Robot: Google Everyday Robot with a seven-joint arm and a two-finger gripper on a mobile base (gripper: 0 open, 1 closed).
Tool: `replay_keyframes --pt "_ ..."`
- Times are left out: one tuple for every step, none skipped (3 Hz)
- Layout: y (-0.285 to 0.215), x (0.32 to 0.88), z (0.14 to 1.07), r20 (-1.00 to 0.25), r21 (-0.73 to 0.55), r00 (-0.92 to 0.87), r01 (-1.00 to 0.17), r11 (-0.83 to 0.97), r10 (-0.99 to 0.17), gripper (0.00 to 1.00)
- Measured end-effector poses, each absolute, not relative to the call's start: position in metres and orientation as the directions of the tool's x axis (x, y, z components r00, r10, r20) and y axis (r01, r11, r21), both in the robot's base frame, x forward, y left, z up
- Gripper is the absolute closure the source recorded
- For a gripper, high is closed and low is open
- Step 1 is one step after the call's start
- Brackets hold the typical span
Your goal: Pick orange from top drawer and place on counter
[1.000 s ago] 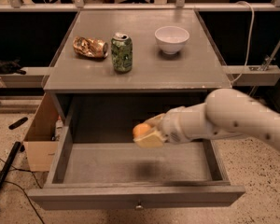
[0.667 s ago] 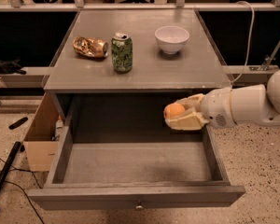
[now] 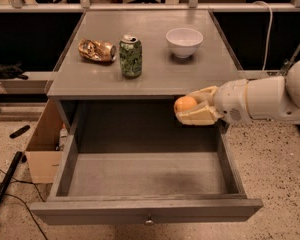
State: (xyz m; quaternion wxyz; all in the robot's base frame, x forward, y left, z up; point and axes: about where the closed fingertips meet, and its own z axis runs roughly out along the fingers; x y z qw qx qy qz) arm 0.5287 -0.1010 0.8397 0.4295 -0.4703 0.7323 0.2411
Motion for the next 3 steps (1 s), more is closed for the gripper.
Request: replay_keyframes --pt "-0.113 0.575 0.866 -0.882 -0.079 -0.149 -0.888 0.452 -0.447 1.00" --pt "-0.130 0.630 0.876 -0.892 -0.066 -0.171 -0.867 0.494 -0.418 1.00" --pt "-0.134 0.665 0.877 -0.886 -0.071 -0.181 -0.856 0.512 -0.426 1.00"
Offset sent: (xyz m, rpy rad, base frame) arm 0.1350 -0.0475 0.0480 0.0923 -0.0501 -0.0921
